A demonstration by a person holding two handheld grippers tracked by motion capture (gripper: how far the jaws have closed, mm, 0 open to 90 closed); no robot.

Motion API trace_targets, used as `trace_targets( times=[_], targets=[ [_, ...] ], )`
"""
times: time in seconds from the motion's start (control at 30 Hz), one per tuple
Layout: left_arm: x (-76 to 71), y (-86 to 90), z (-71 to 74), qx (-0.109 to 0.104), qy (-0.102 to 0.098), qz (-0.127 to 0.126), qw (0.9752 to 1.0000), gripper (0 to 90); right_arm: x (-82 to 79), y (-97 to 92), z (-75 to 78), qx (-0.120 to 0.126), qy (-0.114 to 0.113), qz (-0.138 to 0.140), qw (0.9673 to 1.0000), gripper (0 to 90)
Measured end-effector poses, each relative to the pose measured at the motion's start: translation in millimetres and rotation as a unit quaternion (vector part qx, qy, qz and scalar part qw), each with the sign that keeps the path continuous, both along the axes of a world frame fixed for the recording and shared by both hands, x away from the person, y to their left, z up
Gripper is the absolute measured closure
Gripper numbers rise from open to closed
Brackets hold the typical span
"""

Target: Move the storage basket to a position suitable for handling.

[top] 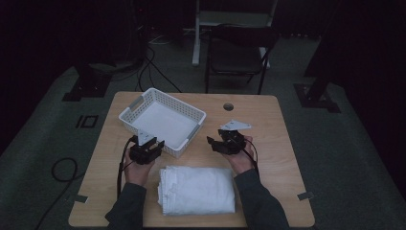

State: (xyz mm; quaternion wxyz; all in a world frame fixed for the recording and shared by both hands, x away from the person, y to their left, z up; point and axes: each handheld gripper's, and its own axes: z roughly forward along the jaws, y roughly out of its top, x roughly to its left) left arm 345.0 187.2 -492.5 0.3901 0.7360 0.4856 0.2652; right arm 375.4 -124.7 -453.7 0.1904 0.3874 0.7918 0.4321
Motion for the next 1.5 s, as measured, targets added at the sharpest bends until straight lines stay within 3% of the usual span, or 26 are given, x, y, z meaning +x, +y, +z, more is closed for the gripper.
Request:
trace_targets(
  times=[0.1, 0.2, 0.43, 0.6, 0.9, 1.1, 1.23, 1.5],
  targets=[
    [2.7, 4.1, -3.8, 0.004, 0.015, 0.003, 0.9999, 65.7, 2.6, 5.3, -2.2, -0.004, 0.006, -0.001, 1.0, 41.8],
    [4.9, 1.1, -6.7, 0.0, 0.026, -0.018, 0.9995, 64.3, 5.9, 12.5, -3.0, -0.005, 0.01, -0.003, 0.9999, 40.9],
    [12.2, -20.1, -10.1, 0.02, 0.034, -0.05, 0.998, 62.0, 14.8, 32.4, -3.8, -0.017, 0.014, 0.003, 0.9997, 40.7],
    [12.0, -23.7, -11.2, 0.013, 0.026, -0.054, 0.9981, 60.3, 25.7, 45.5, -6.9, -0.015, 0.028, 0.001, 0.9995, 39.4],
    [2.1, 6.7, -8.8, 0.005, 0.01, -0.024, 0.9997, 54.1, 41.3, 69.2, -20.7, -0.006, 0.064, -0.019, 0.9978, 30.7],
    [-1.7, 32.4, -0.4, -0.032, -0.001, 0.003, 0.9995, 50.4, 44.3, 84.1, -26.0, -0.023, 0.066, -0.022, 0.9973, 27.9],
    [-2.9, 47.4, 3.0, -0.052, -0.001, 0.013, 0.9986, 47.2, 46.0, 85.3, -29.6, -0.028, 0.071, -0.026, 0.9967, 27.9],
    [-5.3, 66.4, 3.5, -0.067, -0.012, 0.049, 0.9965, 40.9, 48.7, 79.9, -29.1, -0.023, 0.077, -0.029, 0.9964, 34.8]
  ],
)
